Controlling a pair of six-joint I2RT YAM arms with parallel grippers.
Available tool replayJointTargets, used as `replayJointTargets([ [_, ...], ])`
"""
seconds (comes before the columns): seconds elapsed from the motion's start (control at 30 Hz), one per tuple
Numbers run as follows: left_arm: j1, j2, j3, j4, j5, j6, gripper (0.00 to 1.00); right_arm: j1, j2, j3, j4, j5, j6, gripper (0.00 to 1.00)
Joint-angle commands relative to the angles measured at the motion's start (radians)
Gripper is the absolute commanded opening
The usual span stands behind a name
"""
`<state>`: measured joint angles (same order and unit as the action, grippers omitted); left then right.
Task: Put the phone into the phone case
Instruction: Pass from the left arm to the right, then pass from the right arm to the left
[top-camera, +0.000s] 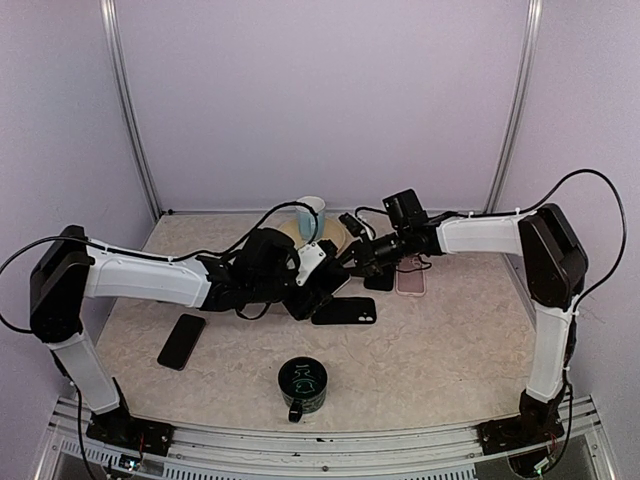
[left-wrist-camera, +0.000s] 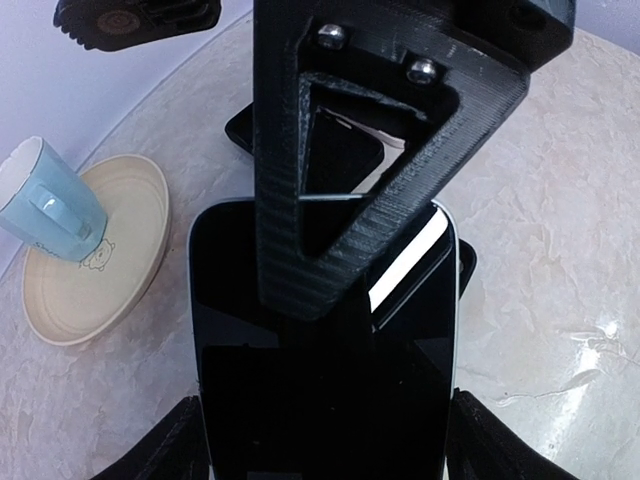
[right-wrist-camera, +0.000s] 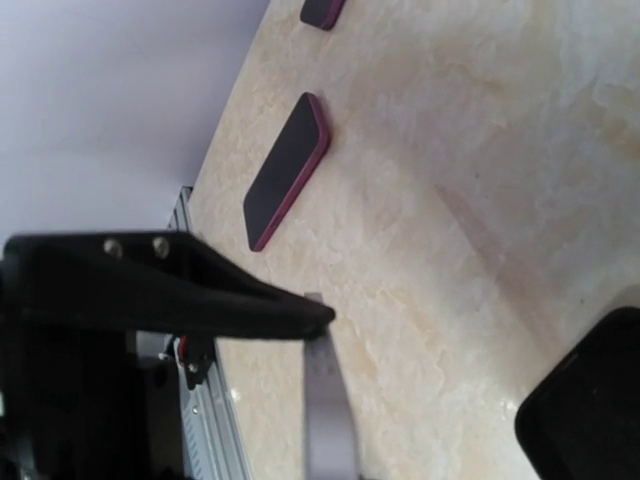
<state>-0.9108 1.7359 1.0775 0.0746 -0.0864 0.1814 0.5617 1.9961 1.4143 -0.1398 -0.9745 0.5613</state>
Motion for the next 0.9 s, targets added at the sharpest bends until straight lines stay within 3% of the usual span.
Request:
replayJointTargets([
  [0.0, 0.010, -0.083, -0.013, 0.099, -0.028, -0.043, 0.86, -0.034, -0.069, -0.075, 0.070, -0.002, 0.048, 0.00],
  [0.07, 0.028, -0.106, -0.036, 0.119, 0.002, -0.077, 0.98, -0.047, -0.093, -0.105, 0.105, 0.007, 0.058, 0.00],
  [0.37, 0.141, -0.185, -0.074, 0.197, 0.181, -0.295, 0.99, -0.091, -0.211, -0.207, 0.208, 0.073, 0.064, 0.00],
  [0.87, 0.274, -0.082, 0.013, 0.279, 0.519, -0.660, 0.99, -0.160, -0.432, -0.502, 0.723, 0.160, 0.226, 0.00],
])
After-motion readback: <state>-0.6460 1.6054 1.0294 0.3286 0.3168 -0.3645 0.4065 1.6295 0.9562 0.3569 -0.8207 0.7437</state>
